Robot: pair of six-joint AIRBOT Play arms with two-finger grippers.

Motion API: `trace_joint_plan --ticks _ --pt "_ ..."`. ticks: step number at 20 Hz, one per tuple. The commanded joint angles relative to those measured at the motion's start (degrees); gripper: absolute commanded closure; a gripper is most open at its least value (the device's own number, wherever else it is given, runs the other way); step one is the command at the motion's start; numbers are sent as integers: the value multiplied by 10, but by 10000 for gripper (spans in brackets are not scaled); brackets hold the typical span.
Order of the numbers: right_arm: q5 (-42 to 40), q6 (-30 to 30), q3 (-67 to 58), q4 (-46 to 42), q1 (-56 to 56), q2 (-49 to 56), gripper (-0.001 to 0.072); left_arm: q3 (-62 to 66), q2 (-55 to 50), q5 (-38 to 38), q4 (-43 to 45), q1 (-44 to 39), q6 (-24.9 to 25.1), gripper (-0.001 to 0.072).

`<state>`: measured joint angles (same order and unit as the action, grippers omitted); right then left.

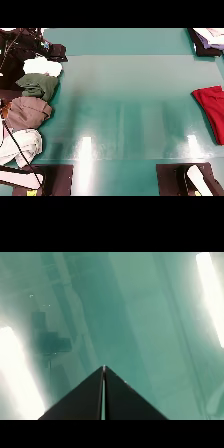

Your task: Fold the shirts.

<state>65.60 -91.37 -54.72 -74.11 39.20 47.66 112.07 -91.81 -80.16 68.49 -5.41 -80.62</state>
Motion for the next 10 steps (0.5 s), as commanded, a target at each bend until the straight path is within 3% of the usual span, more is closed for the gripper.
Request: trace_joint_plan --ticks 1,10 --pt "29 -1 0 30 -129 -21 693 0 0 19 -1 0 0 682" --pt "51 -2 0 40 -339 -20 693 0 0 47 -1 0 0 682"
